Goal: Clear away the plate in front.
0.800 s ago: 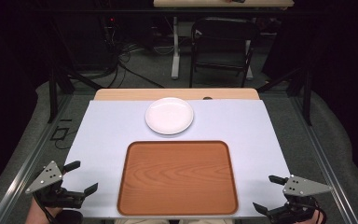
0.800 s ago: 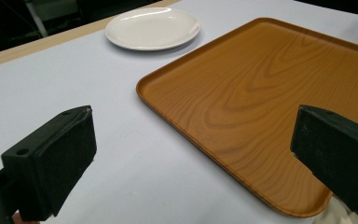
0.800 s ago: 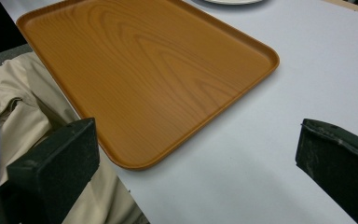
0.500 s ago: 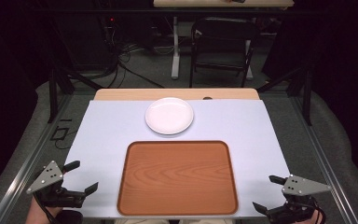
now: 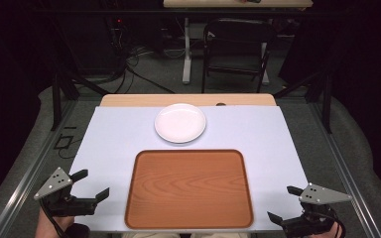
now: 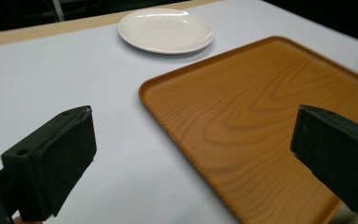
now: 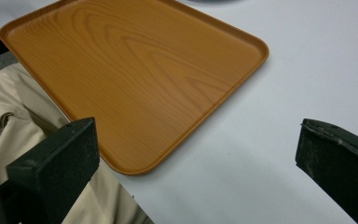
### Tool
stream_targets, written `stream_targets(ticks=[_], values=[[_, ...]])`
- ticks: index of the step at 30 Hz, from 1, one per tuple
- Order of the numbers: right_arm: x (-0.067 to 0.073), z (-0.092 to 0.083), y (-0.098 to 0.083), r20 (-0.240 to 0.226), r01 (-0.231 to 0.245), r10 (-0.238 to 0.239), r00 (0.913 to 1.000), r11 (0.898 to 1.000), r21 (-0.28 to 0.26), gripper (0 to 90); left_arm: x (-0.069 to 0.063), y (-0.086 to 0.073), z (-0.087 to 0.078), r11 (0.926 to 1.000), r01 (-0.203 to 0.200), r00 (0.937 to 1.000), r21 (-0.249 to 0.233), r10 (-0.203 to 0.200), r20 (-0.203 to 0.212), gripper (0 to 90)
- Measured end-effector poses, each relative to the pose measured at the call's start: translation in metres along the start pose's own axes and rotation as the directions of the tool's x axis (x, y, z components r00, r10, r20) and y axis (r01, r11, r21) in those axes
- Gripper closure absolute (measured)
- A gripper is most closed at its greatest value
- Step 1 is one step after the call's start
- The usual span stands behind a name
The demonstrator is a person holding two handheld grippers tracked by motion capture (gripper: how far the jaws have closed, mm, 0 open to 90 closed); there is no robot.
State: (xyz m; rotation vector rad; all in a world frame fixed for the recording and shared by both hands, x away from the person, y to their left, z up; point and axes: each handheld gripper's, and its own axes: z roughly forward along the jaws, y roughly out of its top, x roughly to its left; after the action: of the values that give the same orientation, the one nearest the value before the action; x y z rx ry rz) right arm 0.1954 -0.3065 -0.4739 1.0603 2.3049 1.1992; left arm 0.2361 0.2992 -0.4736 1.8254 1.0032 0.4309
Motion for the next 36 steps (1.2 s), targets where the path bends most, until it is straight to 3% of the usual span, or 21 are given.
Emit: stream_targets(ticks=[3,7,11,14,18,20,21,24,29,33,36], values=[[0.000,0.001,0.000,0.004,-0.014,0.014,0.9999,1.000,0.006,0.0,-0.004,0.003,0.006,0.9972,0.074,0.9972,-0.011,-0.074,0.013,0.1],[0.000,0.001,0.000,0.002,-0.020,0.020,0.9998,1.000,0.010,0.0,-0.010,0.005,0.015,0.9945,0.104,0.9943,-0.011,-0.104,-0.025,0.1],[-0.001,0.004,0.000,-0.007,-0.024,0.024,0.9997,0.999,0.020,0.0,-0.011,0.008,0.023,0.9814,0.190,0.9812,-0.028,-0.191,-0.030,0.0],[-0.001,0.006,0.000,-0.010,-0.023,0.024,0.9997,0.999,0.029,0.0,-0.014,0.010,0.027,0.9779,0.206,0.9772,-0.035,-0.207,-0.045,0.0],[0.001,0.008,0.000,-0.012,-0.012,0.013,0.9998,0.999,0.037,0.0,-0.019,0.014,0.036,0.9651,0.257,0.9649,-0.053,-0.259,-0.044,0.0],[0.000,0.007,0.000,-0.012,-0.014,0.014,0.9998,0.999,0.034,0.0,-0.021,0.015,0.041,0.9553,0.288,0.9566,-0.064,-0.290,-0.023,0.0],[0.000,0.007,0.000,-0.013,-0.014,0.014,0.9998,0.999,0.035,0.0,-0.022,0.016,0.043,0.9536,0.296,0.9551,-0.058,-0.296,-0.003,0.0],[-0.001,0.007,0.000,-0.013,-0.015,0.016,0.9998,0.999,0.035,0.0,-0.027,0.015,0.050,0.9505,0.306,0.9520,-0.056,-0.306,0.000,0.0],[-0.001,0.007,-0.001,-0.015,-0.016,0.017,0.9997,0.999,0.034,0.0,-0.030,0.018,0.059,0.9316,0.354,0.9350,-0.083,-0.354,0.010,0.0],[-0.002,0.007,-0.001,-0.016,-0.019,0.019,0.9997,0.999,0.036,0.0,-0.031,0.020,0.067,0.9068,0.411,0.9117,-0.096,-0.410,0.029,0.0],[-0.002,0.007,-0.001,-0.014,-0.021,0.021,0.9997,0.999,0.037,0.0,-0.033,0.024,0.075,0.8994,0.425,0.9051,-0.104,-0.424,0.024,0.0]])
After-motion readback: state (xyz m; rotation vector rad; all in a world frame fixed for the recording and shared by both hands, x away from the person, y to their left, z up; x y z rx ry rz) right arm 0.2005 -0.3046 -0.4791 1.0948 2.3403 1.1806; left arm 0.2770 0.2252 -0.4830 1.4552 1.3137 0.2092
